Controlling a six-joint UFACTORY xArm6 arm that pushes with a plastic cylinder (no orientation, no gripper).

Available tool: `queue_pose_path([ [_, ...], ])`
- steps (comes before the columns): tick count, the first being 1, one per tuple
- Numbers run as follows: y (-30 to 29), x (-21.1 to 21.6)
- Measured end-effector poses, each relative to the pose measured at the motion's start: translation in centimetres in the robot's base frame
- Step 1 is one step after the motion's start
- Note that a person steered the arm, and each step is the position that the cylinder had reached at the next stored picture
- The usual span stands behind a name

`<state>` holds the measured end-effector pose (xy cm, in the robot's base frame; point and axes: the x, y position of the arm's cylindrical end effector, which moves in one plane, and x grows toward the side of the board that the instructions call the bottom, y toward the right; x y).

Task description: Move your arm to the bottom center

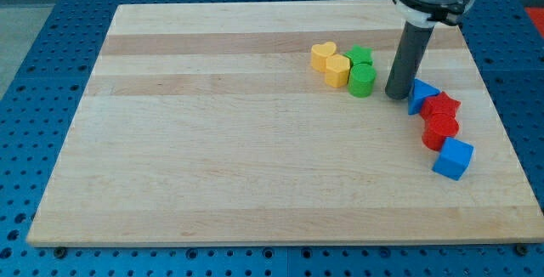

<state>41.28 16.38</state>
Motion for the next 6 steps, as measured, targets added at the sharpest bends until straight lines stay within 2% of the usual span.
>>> queue_pose_path([
  [2, 0.0, -0.9],
  [3, 1.5, -4.6],
  [4, 7.1, -4.8],
  [5, 9.3, -2.9],
  [6, 8.8, -0.8],
])
